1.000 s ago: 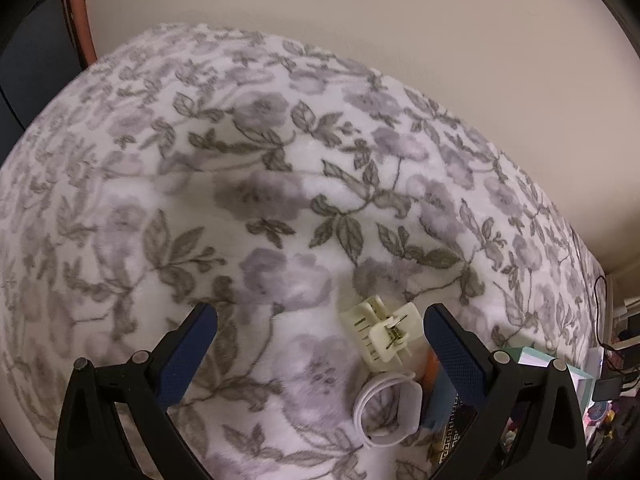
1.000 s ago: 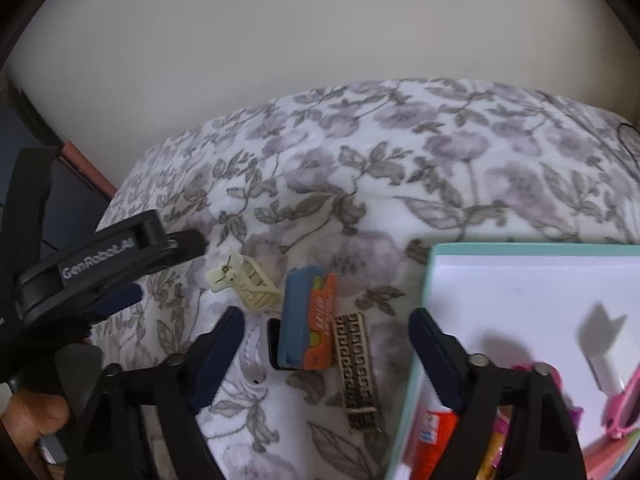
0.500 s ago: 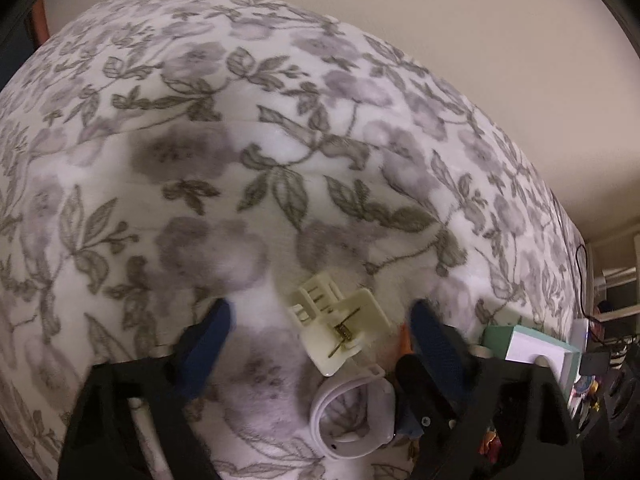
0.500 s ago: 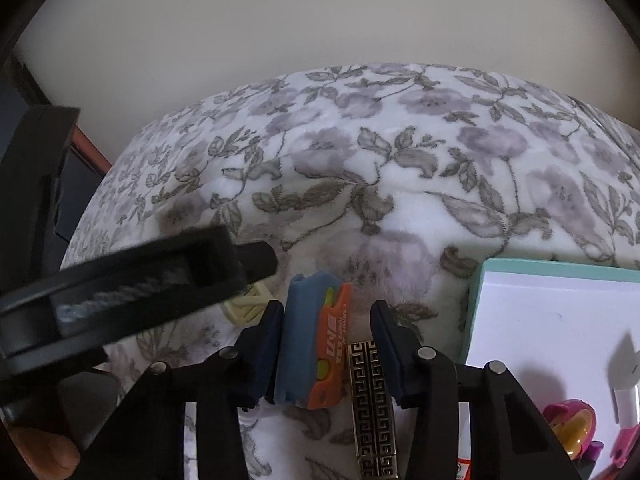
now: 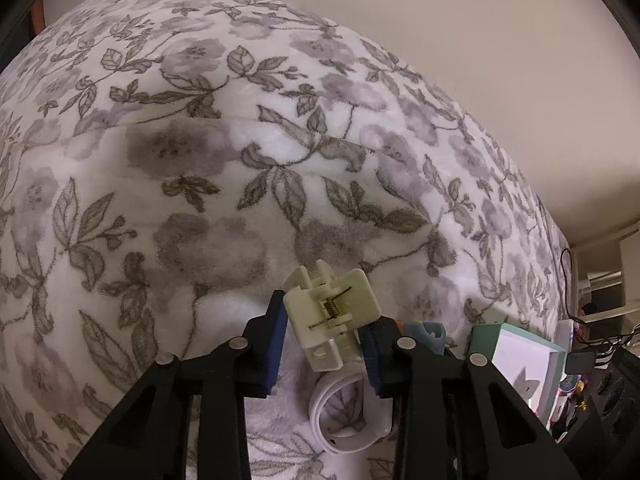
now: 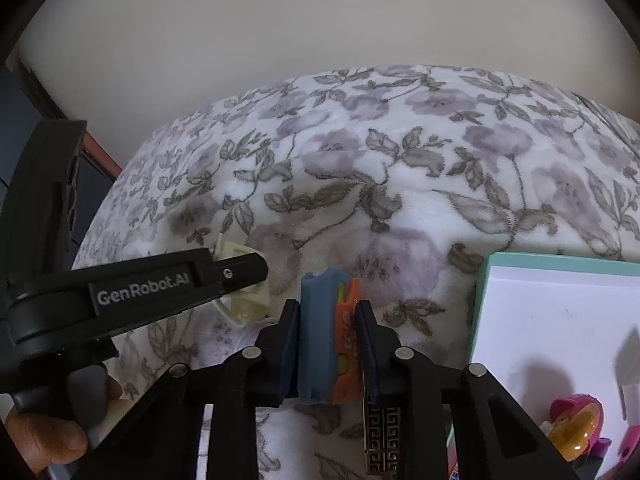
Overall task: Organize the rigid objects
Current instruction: 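Grasp the cream hair clip with the left gripper while the right grasps the blue-orange toy case, then lift the clip and toy case and carry both toward the tray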
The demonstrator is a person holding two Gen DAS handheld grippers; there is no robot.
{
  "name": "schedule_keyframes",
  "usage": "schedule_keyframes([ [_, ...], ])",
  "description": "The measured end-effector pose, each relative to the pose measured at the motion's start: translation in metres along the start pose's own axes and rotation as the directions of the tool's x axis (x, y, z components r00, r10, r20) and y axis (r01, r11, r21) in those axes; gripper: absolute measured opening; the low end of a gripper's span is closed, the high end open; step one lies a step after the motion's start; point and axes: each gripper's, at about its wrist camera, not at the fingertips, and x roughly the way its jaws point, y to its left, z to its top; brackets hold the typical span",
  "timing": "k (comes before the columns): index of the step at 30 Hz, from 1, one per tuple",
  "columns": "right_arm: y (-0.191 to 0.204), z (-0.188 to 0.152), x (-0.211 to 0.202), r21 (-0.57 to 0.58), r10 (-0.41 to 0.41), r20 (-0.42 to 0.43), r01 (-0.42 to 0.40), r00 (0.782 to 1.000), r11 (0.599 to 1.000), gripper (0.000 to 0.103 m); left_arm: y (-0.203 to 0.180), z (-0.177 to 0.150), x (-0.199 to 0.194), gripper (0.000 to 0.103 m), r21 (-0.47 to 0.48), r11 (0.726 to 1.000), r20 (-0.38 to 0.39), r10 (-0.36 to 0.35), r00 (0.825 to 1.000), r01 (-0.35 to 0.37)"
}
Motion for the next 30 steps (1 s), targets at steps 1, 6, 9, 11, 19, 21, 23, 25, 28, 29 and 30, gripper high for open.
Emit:
schedule_keyframes([
  [1, 0.000, 0.000, -0.001, 0.000, -0.003, -0.001, 0.003, 1.000, 1.000, 0.028, 0.001, 0.000, -0.002, 0.036, -0.003, 1.000, 0.003, 0.000, 1.000, 0.000],
  [6, 0.000, -0.003, -0.005, 0.011, -0.006, -0.011, 0.006, 1.000, 1.000, 0.026, 0.006, -0.003, -0.017, 0.036, -0.014, 1.000, 0.025, 0.003, 1.000, -0.003],
  [9, 0.002, -0.005, -0.009, 0.001, -0.011, -0.019, 0.011, 1.000, 1.000, 0.026, 0.009, -0.004, -0.024, 0.036, -0.018, 1.000, 0.035, 0.009, 0.999, -0.008],
  [11, 0.002, -0.007, -0.006, -0.006, -0.026, -0.040, 0.026, 0.999, 1.000, 0.026, 0.010, -0.003, -0.024, 0.036, -0.020, 1.000, 0.034, 0.015, 0.999, -0.014],
  [19, 0.004, -0.007, -0.004, -0.024, -0.041, -0.053, 0.040, 0.998, 0.999, 0.026, 0.019, -0.006, -0.013, 0.036, -0.033, 0.999, -0.001, 0.031, 1.000, -0.031],
  [21, 0.004, -0.007, -0.005, -0.018, -0.038, -0.050, 0.038, 0.998, 0.999, 0.026, 0.020, -0.006, -0.012, 0.036, -0.034, 0.999, -0.003, 0.033, 0.999, -0.033],
  [23, 0.003, -0.007, -0.007, -0.009, -0.034, -0.045, 0.034, 0.998, 0.999, 0.026, 0.020, -0.007, -0.014, 0.036, -0.034, 0.999, 0.003, 0.031, 1.000, -0.030],
  [25, 0.003, -0.007, -0.010, -0.004, -0.026, -0.038, 0.026, 0.999, 1.000, 0.026, 0.019, -0.006, -0.019, 0.036, -0.029, 0.999, 0.016, 0.029, 0.999, -0.028],
  [28, 0.005, -0.006, -0.018, -0.003, -0.010, -0.028, 0.010, 1.000, 1.000, 0.026, 0.016, -0.007, -0.030, 0.036, -0.017, 0.999, 0.039, 0.028, 0.999, -0.028],
  [29, 0.006, -0.006, -0.021, -0.003, -0.011, -0.024, 0.011, 1.000, 1.000, 0.026, 0.015, -0.007, -0.033, 0.036, -0.014, 1.000, 0.045, 0.028, 0.999, -0.027],
  [30, 0.007, -0.007, -0.025, -0.002, -0.011, -0.021, 0.011, 1.000, 1.000, 0.026, 0.015, -0.008, -0.036, 0.036, -0.010, 1.000, 0.050, 0.028, 0.998, -0.027],
])
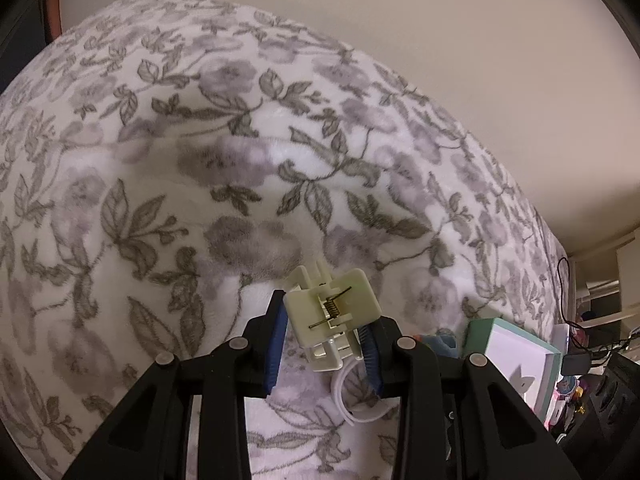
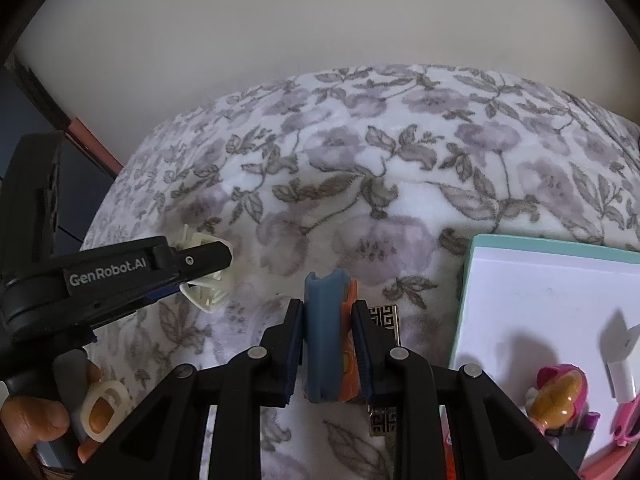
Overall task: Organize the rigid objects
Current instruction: 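Lift the clip and toy case and carry both toward the tray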
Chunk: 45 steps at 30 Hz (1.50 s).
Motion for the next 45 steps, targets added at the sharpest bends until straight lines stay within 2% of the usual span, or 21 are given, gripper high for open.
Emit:
schedule_keyframes([
  [12, -0.008, -0.020, -0.070, 0.058, -0.006, 0.064, 0.002, 0.998, 0.998, 0.026, -0.026, -0.035, -0.051, 0.036, 0.076, 0.997, 0.062, -0.029, 0.998, 0.025],
  [23, -0.032, -0.047, -0.127, 0.134, -0.023, 0.125, 0.006, 0.992, 0.991, 0.026, -0.066, -0.077, -0.080, 0.036, 0.200, 0.978, 0.093, -0.075, 0.993, 0.055],
  [36, -0.069, -0.066, -0.143, 0.217, -0.081, 0.109, 0.056, 0.991, 0.975, 0.026, -0.109, -0.117, -0.072, 0.036, 0.332, 0.942, 0.057, -0.064, 0.996, 0.042],
  [45, -0.101, -0.068, -0.144, 0.276, -0.132, 0.084, 0.104, 0.988, 0.956, 0.026, -0.141, -0.141, -0.056, 0.036, 0.430, 0.902, 0.011, -0.040, 0.999, 0.031],
])
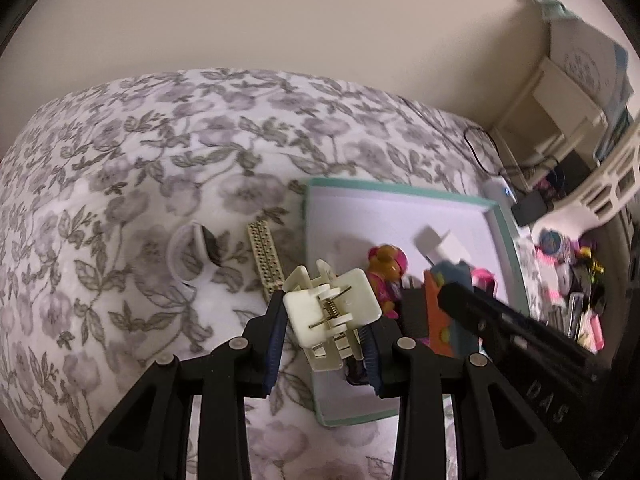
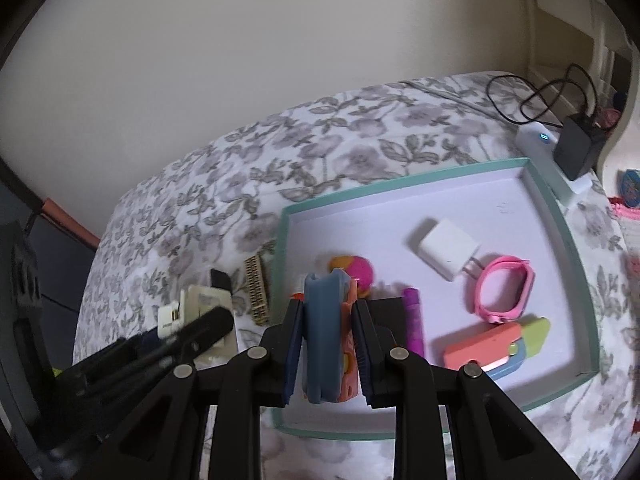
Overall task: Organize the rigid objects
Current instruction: 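Lift the clip and toy case and carry both toward the tray, then lower the clip and toy case into the tray and open both grippers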
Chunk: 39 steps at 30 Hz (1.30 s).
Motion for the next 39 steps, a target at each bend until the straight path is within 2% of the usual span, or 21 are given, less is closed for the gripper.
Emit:
schedule_keyframes([
  [6, -0.035, 0.004, 0.001, 0.085, -0.055, -0.003, 0.055, 0.998, 0.995, 0.026, -0.028, -0.007, 0.010, 0.036, 0.079, 0.997, -0.033, -0.019, 0.999, 0.022],
  [11, -0.059, 0.005, 0.000, 0.130, -0.106, -0.009, 0.106, 0.994, 0.986, 0.026, -0.054, -0.018, 0.021, 0.036, 0.150, 0.986, -0.077, -0.061, 0.995, 0.072],
  [13, -0.065, 0.004, 0.001, 0.143, -0.119, -0.021, 0.121, 0.993, 0.982, 0.027, -0.064, -0.023, 0.027, 0.036, 0.181, 0.981, -0.096, -0.053, 0.994, 0.070],
  [17, -0.076, 0.001, 0.005, 0.178, -0.119, -0.047, 0.125, 0.992, 0.976, 0.027, -0.073, -0.028, 0.035, 0.058, 0.221, 0.973, -0.125, -0.034, 0.992, 0.061],
  [19, -0.077, 0.001, 0.005, 0.181, -0.120, -0.044, 0.126, 0.992, 0.975, 0.027, -0.073, -0.028, 0.034, 0.059, 0.217, 0.974, -0.125, -0.035, 0.992, 0.062],
  [25, -0.071, 0.003, 0.003, 0.157, -0.130, -0.026, 0.133, 0.991, 0.979, 0.027, -0.053, -0.018, 0.029, 0.059, 0.143, 0.988, -0.107, -0.048, 0.993, 0.064],
  [32, -0.055, 0.002, 0.003, 0.112, -0.126, -0.014, 0.127, 0.992, 0.986, 0.027, -0.006, 0.000, 0.018, 0.059, -0.003, 1.000, -0.057, -0.026, 0.998, 0.026],
  [37, -0.033, 0.000, 0.011, 0.044, -0.117, -0.018, 0.117, 0.993, 0.992, 0.027, 0.041, 0.009, 0.013, 0.061, -0.137, 0.990, -0.034, 0.029, 0.999, -0.034],
  [39, -0.023, -0.003, 0.014, 0.012, -0.116, -0.017, 0.117, 0.993, 0.993, 0.027, 0.058, 0.011, 0.012, 0.069, -0.186, 0.981, -0.032, 0.050, 0.998, -0.055],
])
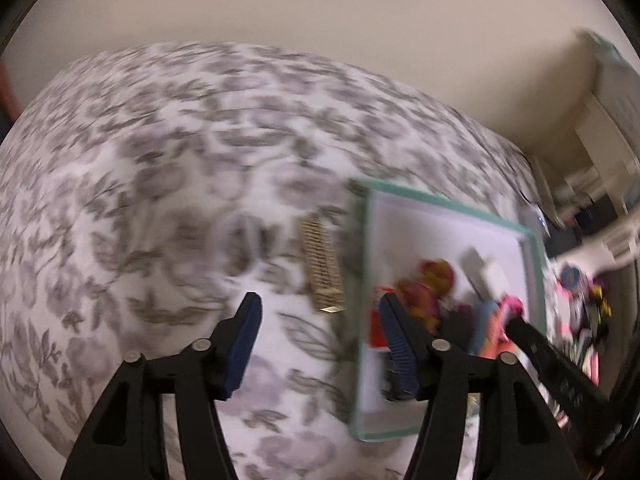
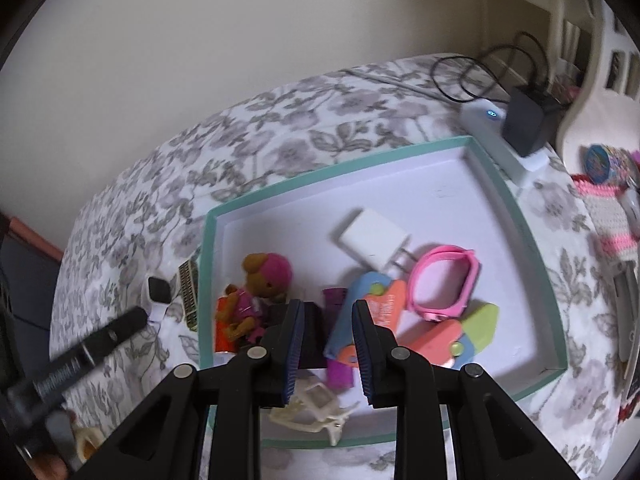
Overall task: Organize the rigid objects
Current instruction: 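Lower the clip and toy case into the tray and open both grippers, then move both grippers back to the white watch and gold bar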
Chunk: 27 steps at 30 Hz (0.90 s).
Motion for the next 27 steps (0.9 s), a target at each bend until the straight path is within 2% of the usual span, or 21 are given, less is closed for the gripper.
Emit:
schedule_keyframes([
  [1, 0.005, -0.001, 0.001, -0.015, 0.003, 0.002, -0.003, 1.000, 1.000, 0.030, 0.012, 0.002, 0.000, 0.074, -0.036, 0.999, 0.004, 0.014, 1.000, -0.014],
  [4, 0.019, -0.004, 0.003, -0.040, 0.030, 0.003, -0.030, 1.000, 0.999, 0.043, 0.038, 0.006, 0.001, 0.076, -0.107, 0.993, 0.003, 0.042, 0.999, -0.041],
  [5, 0.023, -0.005, 0.004, -0.046, 0.041, 0.003, -0.041, 0.999, 0.998, 0.045, 0.044, 0.007, 0.001, 0.080, -0.121, 0.991, 0.002, 0.056, 0.998, -0.055],
  [7, 0.034, -0.007, 0.006, -0.061, 0.059, 0.006, -0.058, 0.998, 0.996, 0.058, 0.058, 0.008, 0.002, 0.089, -0.150, 0.984, 0.005, 0.098, 0.995, -0.097],
  [9, 0.041, -0.007, 0.009, -0.079, 0.065, 0.010, -0.064, 0.998, 0.995, 0.069, 0.072, 0.008, 0.000, 0.091, -0.179, 0.977, 0.016, 0.120, 0.993, -0.115],
  [17, 0.067, -0.009, 0.018, -0.103, 0.121, 0.013, -0.119, 0.993, 0.988, 0.072, 0.101, 0.013, 0.009, 0.093, -0.233, 0.960, 0.015, 0.160, 0.987, -0.152],
  [23, 0.085, -0.007, 0.028, -0.142, 0.129, 0.001, -0.127, 0.992, 0.982, 0.072, 0.097, 0.018, 0.020, 0.093, -0.220, 0.970, -0.023, 0.104, 0.994, -0.106],
  [27, 0.097, -0.003, 0.034, -0.167, 0.133, 0.001, -0.131, 0.991, 0.977, 0.072, 0.088, 0.025, 0.026, 0.093, -0.202, 0.976, -0.015, 0.075, 0.997, -0.077],
])
